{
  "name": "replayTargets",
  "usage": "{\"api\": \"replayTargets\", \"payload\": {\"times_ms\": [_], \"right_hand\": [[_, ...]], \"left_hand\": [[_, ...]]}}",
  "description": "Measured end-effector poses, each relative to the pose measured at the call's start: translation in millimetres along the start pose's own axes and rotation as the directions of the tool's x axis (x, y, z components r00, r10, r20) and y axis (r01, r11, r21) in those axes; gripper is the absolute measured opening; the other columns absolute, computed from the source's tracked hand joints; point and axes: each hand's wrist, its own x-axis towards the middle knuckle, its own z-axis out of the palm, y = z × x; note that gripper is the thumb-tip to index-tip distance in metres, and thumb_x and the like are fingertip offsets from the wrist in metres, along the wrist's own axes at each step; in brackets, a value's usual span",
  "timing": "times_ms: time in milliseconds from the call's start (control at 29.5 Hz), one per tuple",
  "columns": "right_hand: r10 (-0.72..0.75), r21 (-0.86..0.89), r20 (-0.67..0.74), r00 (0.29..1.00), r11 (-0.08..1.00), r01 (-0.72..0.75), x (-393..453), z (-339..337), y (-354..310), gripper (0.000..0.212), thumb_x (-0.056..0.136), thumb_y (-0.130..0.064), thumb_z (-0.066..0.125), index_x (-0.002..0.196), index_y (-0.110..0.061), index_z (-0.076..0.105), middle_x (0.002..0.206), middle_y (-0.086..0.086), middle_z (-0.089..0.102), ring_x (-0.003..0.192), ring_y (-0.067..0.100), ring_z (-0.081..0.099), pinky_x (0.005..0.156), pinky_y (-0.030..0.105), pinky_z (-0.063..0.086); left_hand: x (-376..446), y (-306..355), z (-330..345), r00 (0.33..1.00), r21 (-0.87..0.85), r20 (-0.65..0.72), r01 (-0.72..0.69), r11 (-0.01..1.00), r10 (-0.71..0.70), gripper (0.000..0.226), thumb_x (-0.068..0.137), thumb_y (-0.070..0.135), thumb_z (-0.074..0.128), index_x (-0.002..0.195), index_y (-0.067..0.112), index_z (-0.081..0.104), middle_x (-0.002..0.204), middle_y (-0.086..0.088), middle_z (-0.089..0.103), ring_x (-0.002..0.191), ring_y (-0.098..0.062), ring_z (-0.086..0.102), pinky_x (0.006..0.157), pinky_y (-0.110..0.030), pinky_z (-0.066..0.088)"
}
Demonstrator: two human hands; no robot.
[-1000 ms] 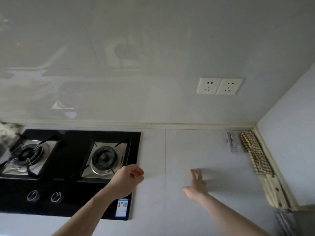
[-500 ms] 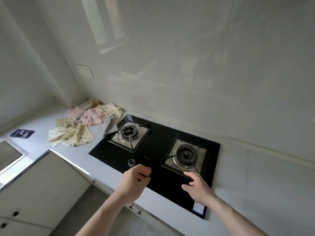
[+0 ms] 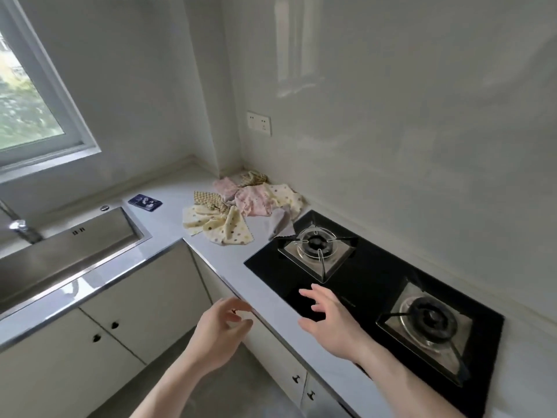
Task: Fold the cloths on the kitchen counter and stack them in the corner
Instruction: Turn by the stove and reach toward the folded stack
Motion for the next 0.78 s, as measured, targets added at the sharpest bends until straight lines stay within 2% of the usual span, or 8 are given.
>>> {"api": "replayTargets", "payload": {"times_ms": [136,305,509,679,780], "right_hand": [[-0.049,-0.003,0.016,0.999,0.999,0.049,40,4,-13,0.052,0.096,-0.036,0.065,0.143,-0.047,0.045,0.16,-0.023,0.021,0.131,-0.002,0.043,0.097,0.02,0.044],[-0.044,-0.016,0.038,0.998,0.999,0.045,100,9,-18,0.049,0.095,-0.038,0.066,0.138,-0.05,0.047,0.159,-0.024,0.022,0.13,-0.001,0.046,0.107,0.032,0.049],[-0.074,-0.026,0.066,0.995,0.997,0.075,177,3,-39,0.049,0.095,-0.037,0.067,0.14,-0.046,0.05,0.16,-0.02,0.024,0.127,0.001,0.049,0.11,0.035,0.047],[-0.078,-0.009,0.061,0.995,0.997,0.079,216,6,-48,0.048,0.094,-0.039,0.068,0.139,-0.046,0.051,0.157,-0.024,0.027,0.124,-0.005,0.05,0.106,0.031,0.049],[-0.038,-0.015,0.046,0.998,0.999,0.039,240,5,-49,0.047,0.094,-0.04,0.067,0.138,-0.047,0.051,0.155,-0.025,0.028,0.123,-0.006,0.05,0.103,0.026,0.05]], "left_hand": [[30,-15,-17,1.0,-0.019,-0.02,0.009,1.0,-0.01,0.014,0.09,0.028,0.072,0.097,0.041,0.07,0.104,0.017,0.068,0.093,0.003,0.068,0.073,-0.018,0.051],[83,-29,-40,0.999,0.039,-0.027,0.021,0.999,-0.02,0.01,0.091,0.033,0.071,0.099,0.04,0.07,0.11,0.022,0.062,0.098,0.006,0.064,0.074,-0.014,0.049],[151,-41,-72,0.996,0.03,-0.077,0.055,0.998,-0.052,0.012,0.089,0.033,0.073,0.099,0.039,0.071,0.113,0.02,0.06,0.098,0.002,0.066,0.076,-0.021,0.054],[199,-60,-81,0.996,0.089,0.016,0.089,0.992,-0.091,0.015,0.087,0.037,0.073,0.101,0.041,0.07,0.117,0.02,0.057,0.1,0.002,0.064,0.083,-0.018,0.053],[242,-69,-85,0.989,0.139,0.097,0.095,0.986,-0.109,0.016,0.089,0.037,0.072,0.104,0.041,0.067,0.124,0.019,0.052,0.104,0.001,0.062,0.08,-0.012,0.046]]}}
